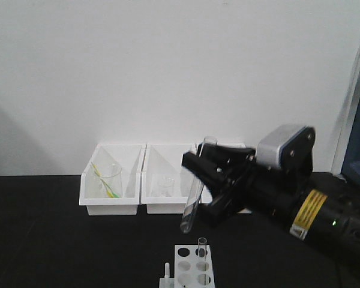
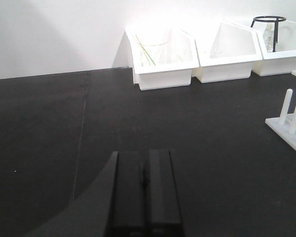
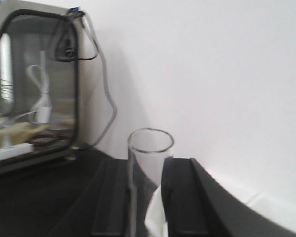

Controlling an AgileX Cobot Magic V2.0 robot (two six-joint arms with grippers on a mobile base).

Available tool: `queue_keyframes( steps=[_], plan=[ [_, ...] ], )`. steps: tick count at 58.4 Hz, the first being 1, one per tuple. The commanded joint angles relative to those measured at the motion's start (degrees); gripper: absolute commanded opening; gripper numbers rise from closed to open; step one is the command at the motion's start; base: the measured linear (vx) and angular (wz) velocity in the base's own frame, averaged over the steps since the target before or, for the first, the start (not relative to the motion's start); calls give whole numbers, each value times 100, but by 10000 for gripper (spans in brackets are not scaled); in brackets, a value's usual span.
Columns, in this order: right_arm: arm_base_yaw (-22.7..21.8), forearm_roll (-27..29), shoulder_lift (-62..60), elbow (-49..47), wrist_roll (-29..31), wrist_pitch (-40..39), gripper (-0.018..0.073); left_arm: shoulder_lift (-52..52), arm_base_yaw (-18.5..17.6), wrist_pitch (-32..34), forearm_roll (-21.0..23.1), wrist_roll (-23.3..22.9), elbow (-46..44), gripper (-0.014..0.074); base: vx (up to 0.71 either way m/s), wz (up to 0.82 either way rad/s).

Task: Flip and reinsert test tube from rack
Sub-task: 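Rotate the held test tube upside down with the right gripper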

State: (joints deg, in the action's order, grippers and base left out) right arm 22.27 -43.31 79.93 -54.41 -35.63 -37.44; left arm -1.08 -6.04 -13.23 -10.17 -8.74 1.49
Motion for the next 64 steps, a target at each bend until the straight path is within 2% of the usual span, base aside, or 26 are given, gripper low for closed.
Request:
queue_keyframes(
  steps=[1, 5, 10, 11, 13, 17, 22, 26, 29, 30, 31, 32, 33, 34, 36, 38, 39, 41, 44, 54, 58, 60, 64],
  plan=[
    [8, -533, -385, -510, 282, 560, -13, -38, -1, 453, 27, -50, -23, -6, 0, 0],
    [8, -1682, -487, -758, 1227, 1135, -13, -38, -1, 453, 27, -50, -23, -6, 0, 0],
    [2, -3739, -551, -817, 2750, 1553, -13, -38, -1, 453, 27, -50, -23, -6, 0, 0],
    [2, -3884, -559, -817, 2967, 1596, -13, -38, -1, 453, 27, -50, -23, -6, 0, 0],
    [2, -4656, -559, -805, 3475, 1640, -13, -38, -1, 453, 27, -50, -23, -6, 0, 0],
    [2, -5466, -559, -766, 3796, 1599, -12, -38, -1, 453, 27, -50, -23, -6, 0, 0],
    [2, -5588, -559, -766, 3519, 1460, -10, -38, -1, 453, 27, -50, -23, -6, 0, 0],
    [2, -5048, -559, -766, 3079, 1519, -10, -38, -1, 453, 27, -50, -23, -6, 0, 0],
    [2, -4208, -559, -766, 2502, 1738, -10, -38, -1, 453, 27, -50, -23, -6, 0, 0],
    [2, -3565, -559, -771, 2196, 1862, -10, -38, -1, 453, 27, -50, -23, -6, 0, 0],
    [2, -3389, -559, -779, 1977, 1948, -10, -38, -1, 453, 27, -50, -23, -6, 0, 0],
    [2, -2640, -559, -797, 1627, 2088, -10, -38, -1, 453, 27, -50, -23, -6, 0, 0],
    [2, -2444, -559, -806, 1384, 2193, -10, -38, -1, 453, 27, -50, -23, -6, 0, 0],
    [2, -1646, -570, -840, 1019, 2365, -10, -38, -1, 453, 27, -50, -23, -6, 0, 0],
    [2, -1054, -578, -868, 549, 2636, -10, -38, -1, 453, 27, -50, -23, -6, 0, 0],
    [2, 211, -591, -961, -53, 3114, -10, -38, -1, 453, 27, -50, -23, -6, 0, 0],
    [2, 374, -591, -977, -207, 3293, -10, -38, -1, 453, 27, -50, -23, -6, 0, 0],
    [2, 1073, -591, -1049, -468, 3744, -10, -38, -1, 453, 27, -50, -23, -6, 0, 0],
    [-3, 1774, -579, -1117, -526, 4302, -10, -38, -1, 453, 27, -50, -23, -6, 0, 0],
    [9, 1902, -403, -1098, 75, 4468, -10, -38, -1, 453, 27, -50, -23, -6, 0, 0],
    [9, 1918, -361, -1066, 191, 4293, -10, -38, -1, 453, 27, -50, -23, -6, 0, 0],
    [9, 1912, -361, -902, 248, 3951, -10, -38, -1, 453, 27, -50, -23, -6, 0, 0],
    [-4, 1900, -411, -459, 319, 2762, -10, -38, -1, 453, 27, -50, -23, -6, 0, 0]
  ],
)
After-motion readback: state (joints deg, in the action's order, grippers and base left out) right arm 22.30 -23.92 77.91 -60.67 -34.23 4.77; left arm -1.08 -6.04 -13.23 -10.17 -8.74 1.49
